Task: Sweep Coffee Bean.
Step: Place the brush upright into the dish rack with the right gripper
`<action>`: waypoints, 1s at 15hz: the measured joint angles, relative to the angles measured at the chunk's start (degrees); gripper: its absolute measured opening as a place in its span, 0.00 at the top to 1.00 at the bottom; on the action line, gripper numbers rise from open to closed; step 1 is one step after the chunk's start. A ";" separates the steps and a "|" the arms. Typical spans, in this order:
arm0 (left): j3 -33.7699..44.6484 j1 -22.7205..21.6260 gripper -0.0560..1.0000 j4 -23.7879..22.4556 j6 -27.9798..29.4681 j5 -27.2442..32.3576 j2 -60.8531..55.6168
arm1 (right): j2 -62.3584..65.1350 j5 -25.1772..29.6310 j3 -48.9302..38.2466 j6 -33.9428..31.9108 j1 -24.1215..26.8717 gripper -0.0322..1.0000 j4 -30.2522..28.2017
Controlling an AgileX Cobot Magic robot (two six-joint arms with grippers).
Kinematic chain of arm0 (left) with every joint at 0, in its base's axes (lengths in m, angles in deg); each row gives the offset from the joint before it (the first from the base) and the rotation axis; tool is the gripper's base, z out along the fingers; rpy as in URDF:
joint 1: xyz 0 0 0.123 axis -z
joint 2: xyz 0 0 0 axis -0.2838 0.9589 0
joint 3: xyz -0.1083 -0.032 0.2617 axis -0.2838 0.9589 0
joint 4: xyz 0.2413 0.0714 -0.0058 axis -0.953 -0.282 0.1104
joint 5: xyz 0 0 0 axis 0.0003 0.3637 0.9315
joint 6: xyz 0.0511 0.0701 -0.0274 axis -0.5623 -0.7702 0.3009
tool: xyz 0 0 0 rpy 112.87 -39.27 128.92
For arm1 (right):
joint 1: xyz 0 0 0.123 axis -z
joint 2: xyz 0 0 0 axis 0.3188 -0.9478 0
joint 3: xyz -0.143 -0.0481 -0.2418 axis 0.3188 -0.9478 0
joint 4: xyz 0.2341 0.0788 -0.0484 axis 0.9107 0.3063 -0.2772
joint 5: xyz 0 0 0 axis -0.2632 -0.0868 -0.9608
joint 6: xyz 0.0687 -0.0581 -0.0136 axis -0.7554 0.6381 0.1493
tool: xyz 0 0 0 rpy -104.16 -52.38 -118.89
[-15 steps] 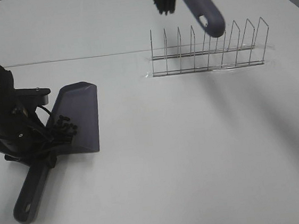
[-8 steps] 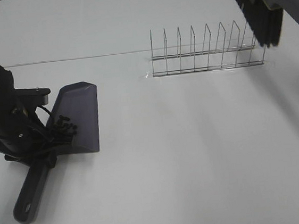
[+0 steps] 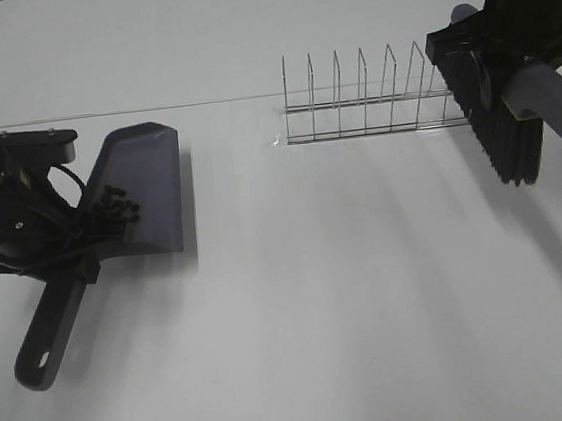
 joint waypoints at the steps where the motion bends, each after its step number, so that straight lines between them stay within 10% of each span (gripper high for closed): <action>1: 0.00 0.00 0.60 0.06 0.00 0.00 -1.89 | -1.26 -0.63 0.00 -0.23 0.00 0.63 -0.23; 15: 0.00 0.06 0.60 0.46 0.00 0.52 -3.27 | -19.31 3.90 15.64 -0.34 0.11 0.63 -3.72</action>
